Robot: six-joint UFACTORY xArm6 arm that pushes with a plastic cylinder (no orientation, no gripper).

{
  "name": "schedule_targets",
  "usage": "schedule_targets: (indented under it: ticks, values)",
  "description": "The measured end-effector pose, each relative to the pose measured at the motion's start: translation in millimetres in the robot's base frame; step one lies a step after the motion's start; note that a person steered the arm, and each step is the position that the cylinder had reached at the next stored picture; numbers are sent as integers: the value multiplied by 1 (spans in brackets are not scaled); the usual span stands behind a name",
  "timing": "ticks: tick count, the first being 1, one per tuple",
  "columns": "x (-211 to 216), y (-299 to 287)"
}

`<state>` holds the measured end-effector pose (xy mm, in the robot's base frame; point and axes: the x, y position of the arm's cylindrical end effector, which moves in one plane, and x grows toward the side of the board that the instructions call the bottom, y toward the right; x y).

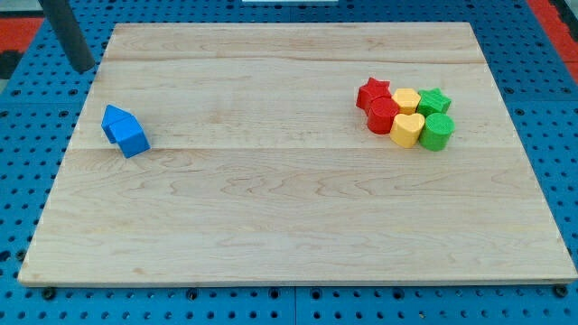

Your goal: Move the blue triangle closer to the red circle

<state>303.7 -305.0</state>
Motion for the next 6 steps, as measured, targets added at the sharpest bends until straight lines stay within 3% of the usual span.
schedule_targets:
  ticks: [1,2,4,6]
  values:
    - [93,14]
    - [112,27]
    - [122,103]
    - [57,98]
